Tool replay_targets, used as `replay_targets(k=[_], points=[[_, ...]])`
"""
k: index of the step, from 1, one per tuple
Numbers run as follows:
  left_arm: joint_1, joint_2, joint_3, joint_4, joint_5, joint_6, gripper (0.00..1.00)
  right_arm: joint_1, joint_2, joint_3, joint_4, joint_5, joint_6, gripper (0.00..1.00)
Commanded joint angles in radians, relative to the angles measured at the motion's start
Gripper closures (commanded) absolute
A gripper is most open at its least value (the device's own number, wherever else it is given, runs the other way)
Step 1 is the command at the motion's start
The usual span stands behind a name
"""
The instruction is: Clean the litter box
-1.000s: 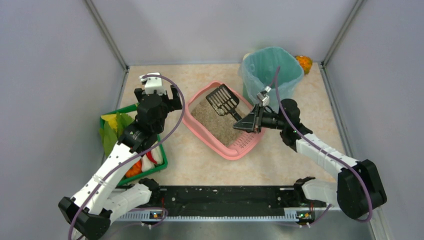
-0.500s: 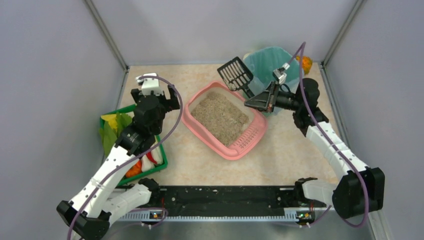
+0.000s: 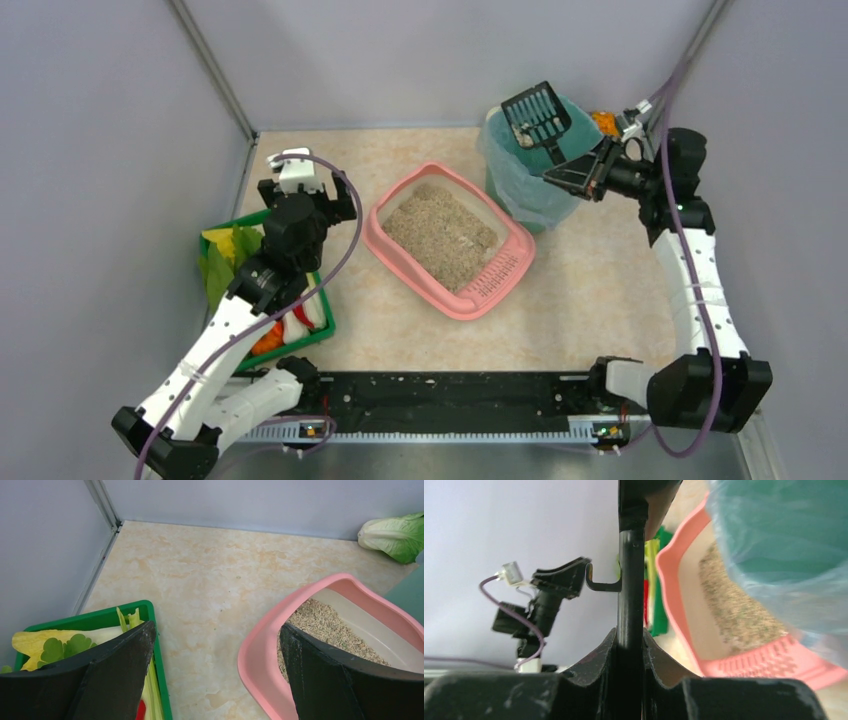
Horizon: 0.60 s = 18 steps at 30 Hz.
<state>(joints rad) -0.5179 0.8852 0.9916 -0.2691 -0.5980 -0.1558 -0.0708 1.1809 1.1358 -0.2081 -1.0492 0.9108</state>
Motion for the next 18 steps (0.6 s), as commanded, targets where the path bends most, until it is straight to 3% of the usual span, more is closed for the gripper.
replay_targets(k=[1, 6, 13, 18], points=[[0.006, -0.019, -0.013, 0.054, -0.017, 0.012, 0.01, -0.077, 0.022, 0.174, -0.346, 0.053, -0.275, 1.0], [0.008, -0.021, -0.02, 0.059, -0.017, 0.014, 0.01, -0.088, 0.087, 0.331, -0.635, 0.257, -0.524, 1.0], [0.009, -0.025, -0.036, 0.071, -0.013, 0.013, 0.01, -0.08, 0.149, 0.424, -0.763, 0.494, -0.672, 1.0], [0.009, -0.022, -0.039, 0.083, -0.007, 0.012, 0.01, 0.053, 0.236, 0.524, -0.875, 0.714, -0.789, 1.0]])
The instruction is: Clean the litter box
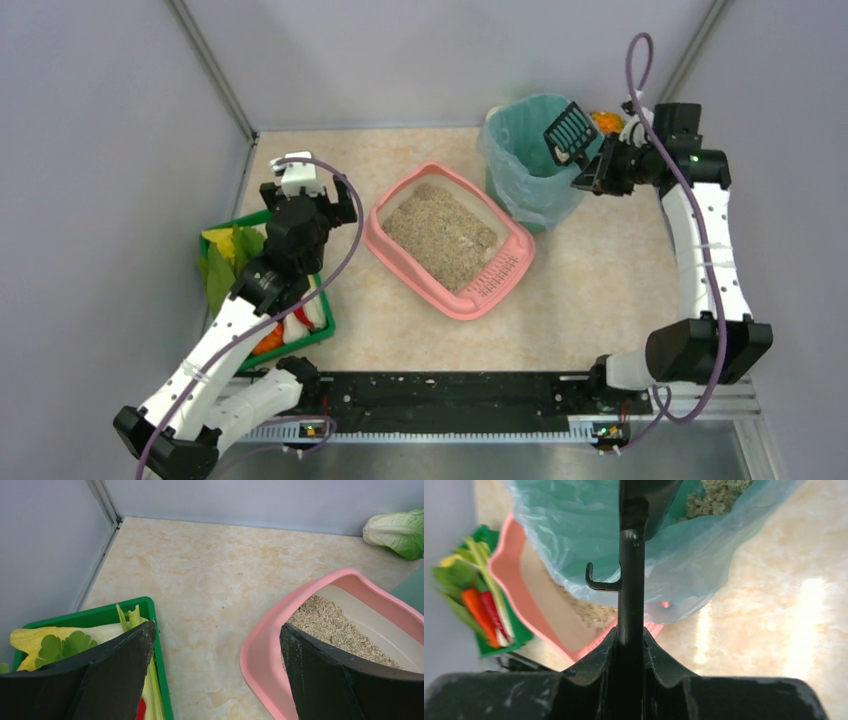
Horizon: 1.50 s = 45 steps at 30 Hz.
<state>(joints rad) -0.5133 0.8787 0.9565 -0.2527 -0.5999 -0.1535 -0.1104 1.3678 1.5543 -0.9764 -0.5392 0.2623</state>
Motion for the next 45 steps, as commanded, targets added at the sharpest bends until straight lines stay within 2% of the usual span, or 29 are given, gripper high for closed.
replay_targets(k=[1, 6, 14, 21, 26, 29, 32, 34, 35, 36, 37, 39, 41, 43, 45], points=[[0.004, -0.015, -0.004, 0.067, -0.003, 0.01, 0.01, 0.129, 0.065, 0.127, -0.124, 0.248, -0.156, 1.0], [0.006, -0.024, -0.011, 0.067, -0.01, 0.011, 0.01, 0.262, 0.092, 0.188, -0.174, 0.519, -0.238, 1.0], [0.006, -0.027, -0.021, 0.077, -0.01, 0.018, 0.01, 0.537, 0.115, 0.176, -0.17, 1.03, -0.437, 1.0], [0.008, -0.038, -0.035, 0.086, -0.022, 0.029, 0.01, 0.667, 0.124, 0.132, -0.084, 1.394, -0.549, 1.0], [0.009, -0.047, -0.052, 0.09, -0.028, 0.029, 0.01, 0.685, 0.098, 0.037, -0.036, 1.391, -0.602, 1.0], [0.01, -0.047, -0.05, 0.09, -0.031, 0.033, 0.01, 0.705, 0.112, 0.069, -0.054, 1.507, -0.538, 1.0], [0.011, -0.05, -0.052, 0.094, -0.037, 0.042, 0.01, 0.711, 0.081, 0.089, -0.053, 1.347, -0.543, 1.0], [0.011, -0.05, -0.054, 0.098, -0.039, 0.047, 0.01, 0.733, 0.092, 0.085, -0.058, 1.482, -0.522, 1.0], [0.01, -0.049, -0.052, 0.096, -0.04, 0.046, 0.01, 0.735, 0.097, 0.097, -0.086, 1.478, -0.513, 1.0], [0.01, -0.049, -0.052, 0.096, -0.039, 0.045, 0.01, 0.735, 0.098, 0.104, -0.111, 1.377, -0.523, 1.0], [0.011, -0.049, -0.054, 0.099, -0.038, 0.043, 0.01, 0.742, 0.102, 0.1, -0.114, 1.347, -0.52, 1.0], [0.012, -0.045, -0.054, 0.1, -0.035, 0.045, 0.01, 0.754, 0.107, 0.08, -0.12, 1.511, -0.506, 1.0], [0.012, -0.045, -0.053, 0.096, -0.037, 0.04, 0.01, 0.753, 0.09, 0.074, -0.108, 1.426, -0.535, 1.0], [0.012, -0.046, -0.056, 0.1, -0.032, 0.041, 0.01, 0.75, 0.071, 0.072, -0.075, 1.462, -0.519, 1.0], [0.012, -0.045, -0.053, 0.094, -0.032, 0.037, 0.01, 0.722, 0.033, 0.09, -0.053, 1.349, -0.495, 1.0]])
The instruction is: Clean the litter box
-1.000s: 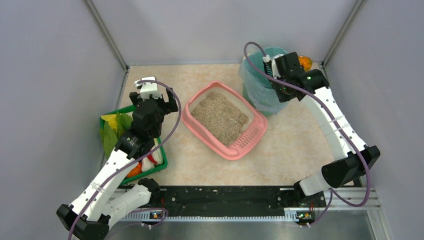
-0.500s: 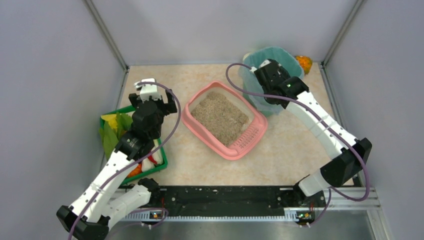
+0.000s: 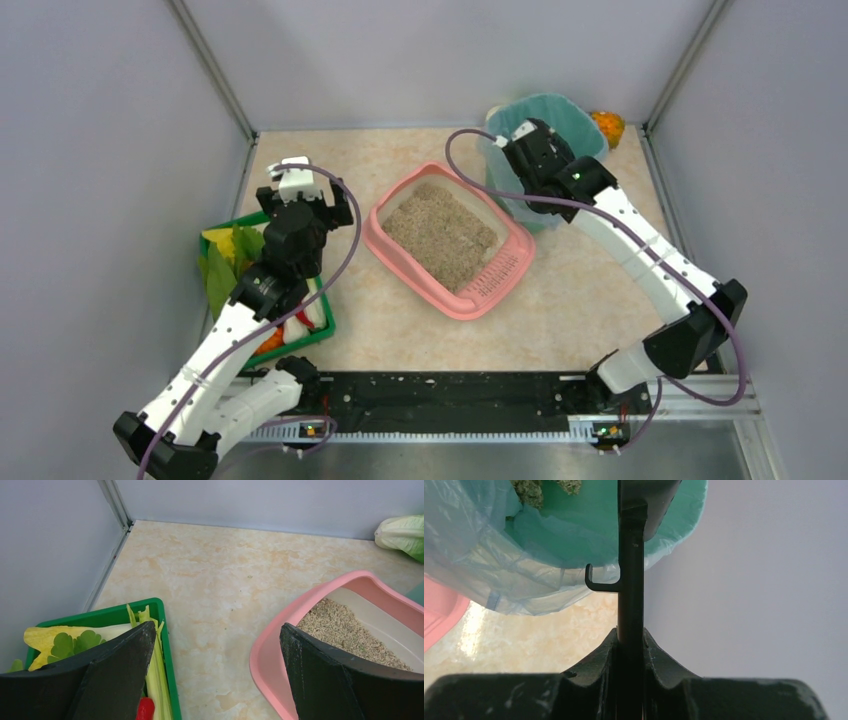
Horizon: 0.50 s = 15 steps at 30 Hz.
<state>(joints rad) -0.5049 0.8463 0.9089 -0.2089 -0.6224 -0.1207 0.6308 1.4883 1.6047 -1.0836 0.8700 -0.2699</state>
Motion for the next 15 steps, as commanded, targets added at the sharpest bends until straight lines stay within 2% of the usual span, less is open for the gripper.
replay_targets(k=[1, 3, 10, 13, 15], points=[[0.004, -0.016, -0.006, 0.049, -0.01, 0.003, 0.01, -0.028, -0.109, 0.024, 0.089, -0.048, 0.046, 1.0], [0.005, -0.02, -0.01, 0.046, -0.011, 0.001, 0.01, -0.038, -0.141, 0.015, 0.095, -0.123, 0.031, 1.0], [0.005, -0.02, -0.005, 0.045, 0.014, -0.016, 0.01, -0.07, -0.176, -0.042, 0.12, -0.186, 0.057, 1.0], [0.004, -0.022, -0.002, 0.038, 0.038, -0.043, 0.01, -0.154, -0.205, -0.064, 0.154, -0.346, 0.124, 1.0], [0.005, -0.023, -0.001, 0.031, 0.051, -0.055, 0.01, -0.193, -0.221, -0.086, 0.174, -0.383, 0.158, 1.0]])
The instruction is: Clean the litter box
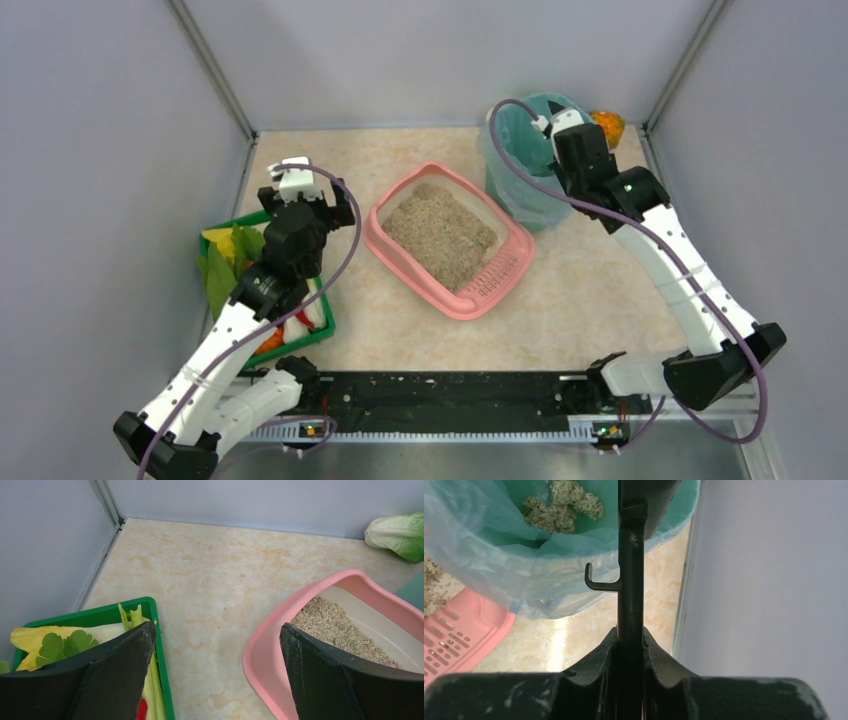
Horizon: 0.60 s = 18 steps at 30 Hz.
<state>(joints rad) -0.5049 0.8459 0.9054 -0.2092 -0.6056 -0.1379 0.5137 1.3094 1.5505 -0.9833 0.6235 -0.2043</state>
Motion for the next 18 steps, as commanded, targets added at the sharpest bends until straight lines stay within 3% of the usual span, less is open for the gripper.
replay_targets(k=[1, 11, 14, 18], points=[[0.006, -0.022, 0.003, 0.027, 0.043, -0.042, 0.01, -0.091, -0.047, -0.036, 0.078, -0.162, 0.112, 1.0], [0.004, 0.001, 0.035, 0.001, 0.102, -0.075, 0.01, -0.209, -0.132, -0.085, 0.222, -0.492, 0.309, 1.0], [0.005, 0.008, 0.04, 0.0, 0.112, -0.084, 0.01, -0.223, -0.16, -0.114, 0.271, -0.493, 0.343, 1.0], [0.005, 0.013, 0.045, 0.001, 0.108, -0.083, 0.01, -0.223, -0.104, -0.148, 0.205, -0.581, 0.304, 1.0]])
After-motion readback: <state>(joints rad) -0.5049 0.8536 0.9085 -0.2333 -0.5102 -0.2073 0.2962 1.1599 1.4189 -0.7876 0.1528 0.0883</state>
